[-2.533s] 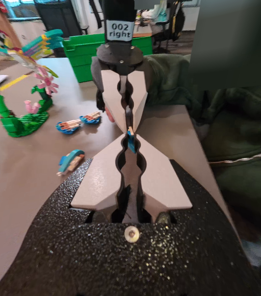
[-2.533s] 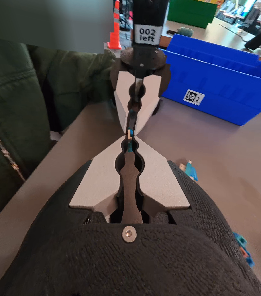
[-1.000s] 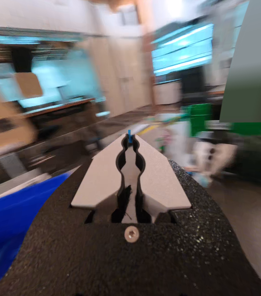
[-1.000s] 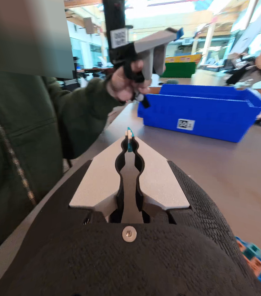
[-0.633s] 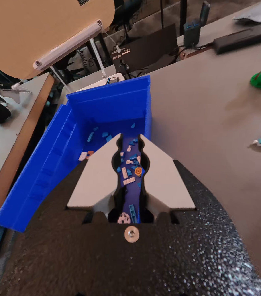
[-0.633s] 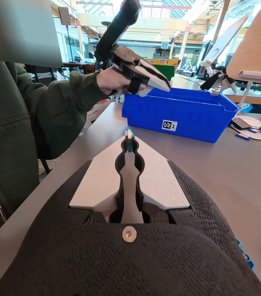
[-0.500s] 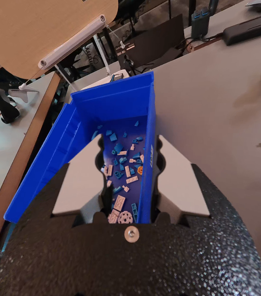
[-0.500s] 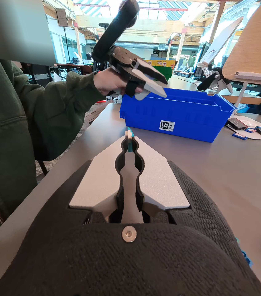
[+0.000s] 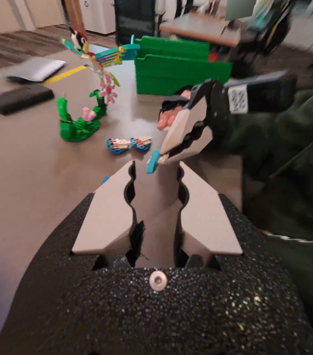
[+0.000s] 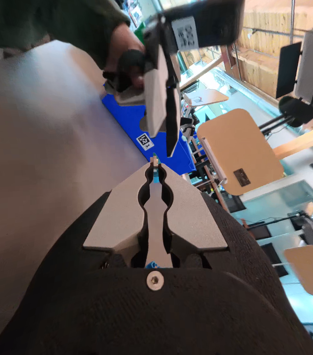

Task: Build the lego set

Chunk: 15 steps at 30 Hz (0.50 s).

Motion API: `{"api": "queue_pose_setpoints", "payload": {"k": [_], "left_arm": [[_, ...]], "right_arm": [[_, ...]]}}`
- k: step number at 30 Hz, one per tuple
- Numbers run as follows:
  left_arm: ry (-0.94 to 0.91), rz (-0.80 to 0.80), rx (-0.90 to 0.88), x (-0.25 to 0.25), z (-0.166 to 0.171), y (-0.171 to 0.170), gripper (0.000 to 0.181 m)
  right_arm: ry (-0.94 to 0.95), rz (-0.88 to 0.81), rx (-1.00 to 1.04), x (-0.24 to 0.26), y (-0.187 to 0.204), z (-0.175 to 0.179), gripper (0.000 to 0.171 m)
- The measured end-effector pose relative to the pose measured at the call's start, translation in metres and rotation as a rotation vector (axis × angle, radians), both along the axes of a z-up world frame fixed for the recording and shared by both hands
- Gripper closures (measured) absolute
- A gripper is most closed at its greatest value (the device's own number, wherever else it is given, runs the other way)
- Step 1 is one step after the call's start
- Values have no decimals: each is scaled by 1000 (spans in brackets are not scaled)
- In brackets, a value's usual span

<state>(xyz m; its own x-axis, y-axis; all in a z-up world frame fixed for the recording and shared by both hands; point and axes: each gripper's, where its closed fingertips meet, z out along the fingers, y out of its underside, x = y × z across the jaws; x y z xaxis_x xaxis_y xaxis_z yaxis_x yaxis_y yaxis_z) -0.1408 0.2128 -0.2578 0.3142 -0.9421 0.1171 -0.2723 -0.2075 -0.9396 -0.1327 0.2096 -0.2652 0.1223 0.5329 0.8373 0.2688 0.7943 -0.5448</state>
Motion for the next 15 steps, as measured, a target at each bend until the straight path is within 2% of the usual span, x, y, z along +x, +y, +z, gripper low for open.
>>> {"api": "queue_pose_setpoints", "payload": {"k": [3, 6, 11, 15], "left_arm": [[-98, -58, -98, 0, -2, -4, 165], [-62, -80, -10, -1, -10, -5, 180], [-16, -121, 205, 2, -11, -13, 159], [40, -130, 349, 3, -14, -14, 173]], "right_arm": [[-13, 15, 29, -4, -5, -3, 169], [-6, 35, -23, -4, -6, -4, 169], [59, 121, -235, -3, -10, 3, 169], [82, 195, -365, -1, -16, 6, 169]]}}
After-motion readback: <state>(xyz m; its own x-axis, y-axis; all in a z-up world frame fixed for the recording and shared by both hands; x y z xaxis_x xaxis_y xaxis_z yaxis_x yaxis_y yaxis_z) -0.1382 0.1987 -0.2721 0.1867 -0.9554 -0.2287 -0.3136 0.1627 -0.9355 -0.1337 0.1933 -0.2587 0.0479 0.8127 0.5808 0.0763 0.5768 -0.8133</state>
